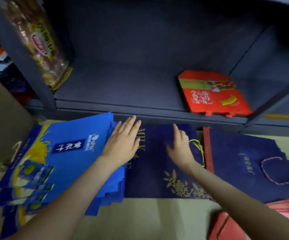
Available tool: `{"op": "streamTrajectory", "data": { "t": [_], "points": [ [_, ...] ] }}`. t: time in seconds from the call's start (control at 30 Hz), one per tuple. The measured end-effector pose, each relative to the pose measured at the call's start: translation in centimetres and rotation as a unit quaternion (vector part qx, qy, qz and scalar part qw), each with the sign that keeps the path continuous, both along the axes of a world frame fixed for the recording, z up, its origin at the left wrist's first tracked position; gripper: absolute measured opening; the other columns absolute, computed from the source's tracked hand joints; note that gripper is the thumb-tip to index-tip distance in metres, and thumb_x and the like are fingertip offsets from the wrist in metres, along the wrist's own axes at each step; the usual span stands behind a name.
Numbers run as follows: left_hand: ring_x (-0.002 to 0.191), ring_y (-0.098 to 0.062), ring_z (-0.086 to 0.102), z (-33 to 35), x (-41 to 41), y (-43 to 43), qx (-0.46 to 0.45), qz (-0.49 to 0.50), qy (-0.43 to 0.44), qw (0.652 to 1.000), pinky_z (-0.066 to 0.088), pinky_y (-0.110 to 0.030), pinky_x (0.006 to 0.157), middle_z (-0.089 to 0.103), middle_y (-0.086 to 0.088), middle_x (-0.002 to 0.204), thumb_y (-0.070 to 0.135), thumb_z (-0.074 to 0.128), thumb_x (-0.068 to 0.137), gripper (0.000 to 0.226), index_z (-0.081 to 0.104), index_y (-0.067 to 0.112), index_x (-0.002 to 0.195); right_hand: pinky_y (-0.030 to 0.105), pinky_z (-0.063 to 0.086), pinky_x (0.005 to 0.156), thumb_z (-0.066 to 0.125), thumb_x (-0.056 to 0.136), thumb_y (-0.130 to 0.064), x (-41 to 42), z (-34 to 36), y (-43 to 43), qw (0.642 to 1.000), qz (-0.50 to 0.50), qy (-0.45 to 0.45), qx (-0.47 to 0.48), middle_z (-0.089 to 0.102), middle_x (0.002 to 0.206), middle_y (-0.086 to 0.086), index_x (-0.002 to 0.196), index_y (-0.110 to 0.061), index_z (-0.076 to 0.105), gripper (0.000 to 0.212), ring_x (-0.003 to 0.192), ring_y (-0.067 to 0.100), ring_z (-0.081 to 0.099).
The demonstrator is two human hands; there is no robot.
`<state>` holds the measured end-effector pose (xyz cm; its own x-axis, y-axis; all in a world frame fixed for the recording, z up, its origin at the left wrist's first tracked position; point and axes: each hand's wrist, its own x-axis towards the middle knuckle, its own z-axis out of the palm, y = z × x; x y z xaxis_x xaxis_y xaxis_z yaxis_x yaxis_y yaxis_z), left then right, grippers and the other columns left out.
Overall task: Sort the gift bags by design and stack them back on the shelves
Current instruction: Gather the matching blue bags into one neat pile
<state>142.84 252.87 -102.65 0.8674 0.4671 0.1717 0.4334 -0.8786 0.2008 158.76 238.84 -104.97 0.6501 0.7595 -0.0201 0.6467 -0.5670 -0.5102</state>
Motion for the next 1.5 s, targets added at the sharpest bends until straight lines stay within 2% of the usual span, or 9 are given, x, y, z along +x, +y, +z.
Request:
{"op": "streamTrajectory", "data": {
  "t": [0.3,0.57,0.73,0.83,0.97,1.07,1.2,1.37,1.5],
  "points": [
    [0.147,-0.019,0.006,-1.5,6.6,-0.7,-0.003,-0.010,-0.020,1.000,-0.006,-0.033,0.117,0.007,-0.009,0.159,0.025,0.036,0.100,0.053,0.023,0.013,0.150,0.047,0.009,0.117,0.052,0.089,-0.006,14.2,-1.1,2.8,0.963,-0.093,-0.205,-0.147,0.003,0.159,0.017,0.152,-0.010,-0.005,0.085,0.146,0.033,0.001],
    [0.125,-0.028,0.052,-3.9,5.6,-0.2,0.001,-0.004,0.006,1.000,0.029,-0.041,0.106,0.051,-0.016,0.137,0.015,0.073,0.078,0.040,0.066,0.009,0.116,0.053,0.011,0.117,0.048,0.093,-0.002,19.4,-2.5,5.1,0.944,-0.099,-0.180,-0.260,0.010,0.159,0.010,0.153,-0.014,-0.001,0.079,0.146,0.033,0.006],
    [0.123,-0.029,0.054,-4.8,5.8,0.0,0.018,0.027,-0.004,0.999,0.032,-0.042,0.103,0.053,-0.017,0.135,0.015,0.076,0.075,0.040,0.067,0.009,0.114,0.053,0.025,0.113,0.042,0.092,0.006,20.4,-2.2,5.0,0.942,-0.064,-0.217,-0.249,0.018,0.156,0.018,0.152,-0.008,0.000,0.075,0.143,0.039,0.017],
    [0.121,-0.031,0.055,-5.0,6.7,0.2,0.033,0.034,-0.014,0.999,0.032,-0.043,0.102,0.055,-0.019,0.133,0.015,0.078,0.072,0.042,0.067,0.008,0.112,0.046,0.046,0.096,0.044,0.090,0.007,21.1,-2.3,4.4,0.923,-0.022,-0.295,-0.246,0.038,0.142,0.026,0.149,0.002,0.003,0.072,0.130,0.040,0.042],
    [0.119,-0.030,0.057,-5.1,7.7,-0.2,0.043,0.033,-0.024,0.998,0.032,-0.045,0.102,0.057,-0.018,0.131,0.014,0.079,0.069,0.044,0.068,0.008,0.111,0.030,0.048,0.040,0.061,0.077,0.011,22.2,-1.1,4.1,0.898,0.023,-0.360,-0.254,0.059,0.091,0.023,0.118,0.012,0.051,0.043,0.054,0.030,0.064],
    [0.120,-0.028,0.057,-4.8,8.4,-0.9,0.041,0.031,-0.031,0.998,0.034,-0.045,0.102,0.057,-0.016,0.131,0.014,0.081,0.066,0.055,0.065,0.006,0.118,0.032,0.039,0.037,0.061,0.085,-0.003,21.6,0.4,2.5,0.953,-0.004,-0.290,-0.086,0.058,0.062,0.026,0.109,0.010,0.050,0.029,0.038,0.037,0.056],
    [0.136,-0.026,0.038,-4.1,9.9,-2.7,0.047,0.002,-0.052,0.998,0.027,-0.043,0.114,0.040,-0.016,0.146,0.008,0.078,0.066,0.086,0.037,0.002,0.142,0.022,0.028,0.034,0.044,0.088,-0.029,16.8,1.8,-0.3,0.933,0.030,-0.345,0.096,0.052,0.043,0.014,0.104,-0.006,0.046,0.029,0.031,0.032,0.051],
    [0.146,-0.025,0.010,-2.5,11.1,-4.9,0.064,-0.071,-0.108,0.990,0.014,-0.047,0.117,0.011,-0.014,0.157,0.020,0.074,0.077,0.108,-0.003,0.010,0.152,0.029,0.036,0.042,0.049,0.089,-0.030,10.1,1.9,-4.7,0.934,0.111,-0.308,0.140,0.061,0.060,0.006,0.110,-0.012,0.051,0.028,0.049,0.022,0.059],
    [0.146,-0.023,0.009,-1.4,12.3,-5.5,0.053,-0.123,-0.121,0.984,0.009,-0.049,0.117,0.013,-0.008,0.158,0.026,0.076,0.076,0.107,0.001,0.013,0.152,0.025,0.040,0.059,0.050,0.093,-0.026,7.8,2.7,-8.1,0.933,0.121,-0.274,0.198,0.064,0.073,0.008,0.113,-0.010,0.051,0.025,0.067,0.018,0.053]
  ]
}}
